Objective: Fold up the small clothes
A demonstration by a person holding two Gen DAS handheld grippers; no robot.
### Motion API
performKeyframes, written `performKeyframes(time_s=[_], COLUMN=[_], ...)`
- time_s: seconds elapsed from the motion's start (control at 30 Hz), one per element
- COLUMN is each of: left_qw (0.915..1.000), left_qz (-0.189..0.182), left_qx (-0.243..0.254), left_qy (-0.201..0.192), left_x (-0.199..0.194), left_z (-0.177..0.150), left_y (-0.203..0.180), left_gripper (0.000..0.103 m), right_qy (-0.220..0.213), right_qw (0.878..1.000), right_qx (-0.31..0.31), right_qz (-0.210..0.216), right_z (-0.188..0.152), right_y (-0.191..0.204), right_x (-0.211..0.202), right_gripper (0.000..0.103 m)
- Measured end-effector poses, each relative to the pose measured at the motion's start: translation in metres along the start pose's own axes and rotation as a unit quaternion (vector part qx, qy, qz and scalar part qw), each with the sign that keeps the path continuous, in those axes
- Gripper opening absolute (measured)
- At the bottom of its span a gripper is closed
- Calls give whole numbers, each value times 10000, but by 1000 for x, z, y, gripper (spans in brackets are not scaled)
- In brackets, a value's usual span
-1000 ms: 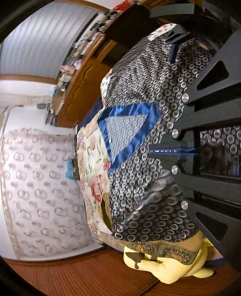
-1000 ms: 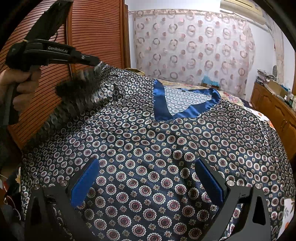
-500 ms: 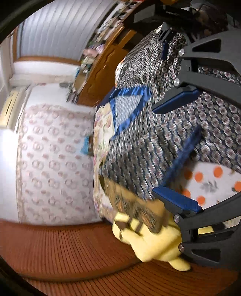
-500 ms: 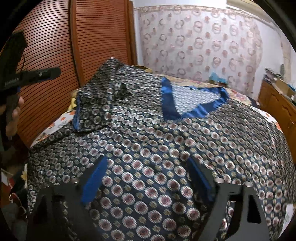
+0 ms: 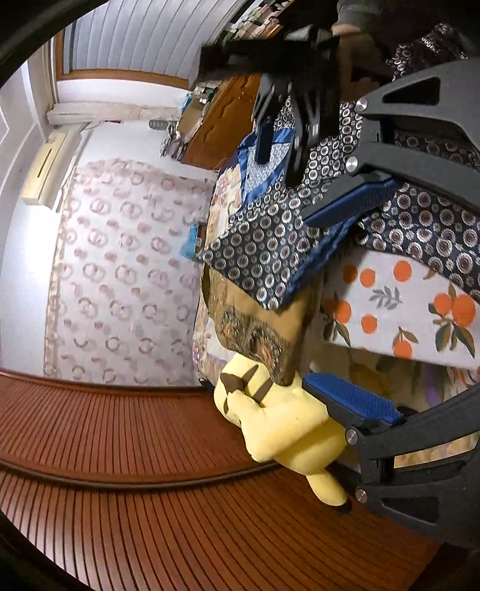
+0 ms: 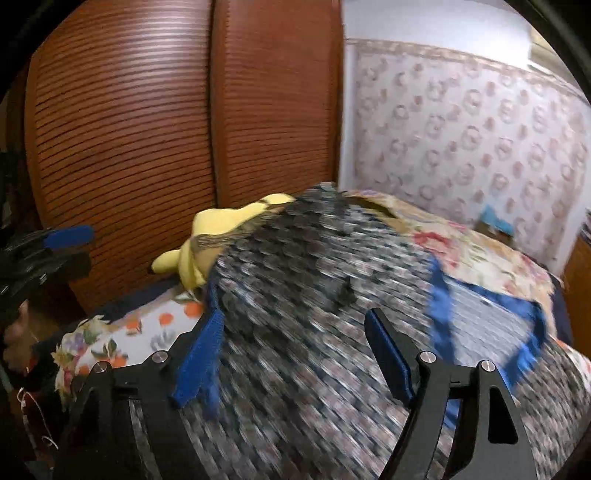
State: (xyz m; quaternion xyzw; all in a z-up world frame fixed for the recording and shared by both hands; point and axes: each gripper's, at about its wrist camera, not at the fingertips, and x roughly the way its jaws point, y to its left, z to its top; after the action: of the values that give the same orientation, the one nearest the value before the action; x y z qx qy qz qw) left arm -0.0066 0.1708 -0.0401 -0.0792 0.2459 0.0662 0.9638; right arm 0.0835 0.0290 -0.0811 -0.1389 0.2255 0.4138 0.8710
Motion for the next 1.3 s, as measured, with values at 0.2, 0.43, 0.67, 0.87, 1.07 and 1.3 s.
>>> performKeyframes(time_s=[0.2,0.43,0.67,0.87,1.07,1.3], left_qw=[10000,9999,9999,9998,9996,9989], left_qz=[41,45,-12,-65,-120,-265], left_qx=[-66,-49,-43,23,73,174], left_qy=[41,115,138,194,259,350], left_x=[-4,-2,1,5,12,32], left_z=[-9,-17,-18,-19,-19,-13], left_y=[11,12,7,-2,-13,-29], left_gripper=[81,81,81,81,81,81], right_qy=[536,1169,521,15,310,559], right_qw=[9975,9901,9977,9994,9929,9896], right_qx=[-318,-767,-326,279,908,912], right_qz=[336,-93,286,226,-709,-966], right_z=[24,28,48,49,27,-1], right_y=[31,41,16,-24,-76,-93], right_x=[65,113,74,34,17,3], right_gripper=[71,30,6,6,24,60])
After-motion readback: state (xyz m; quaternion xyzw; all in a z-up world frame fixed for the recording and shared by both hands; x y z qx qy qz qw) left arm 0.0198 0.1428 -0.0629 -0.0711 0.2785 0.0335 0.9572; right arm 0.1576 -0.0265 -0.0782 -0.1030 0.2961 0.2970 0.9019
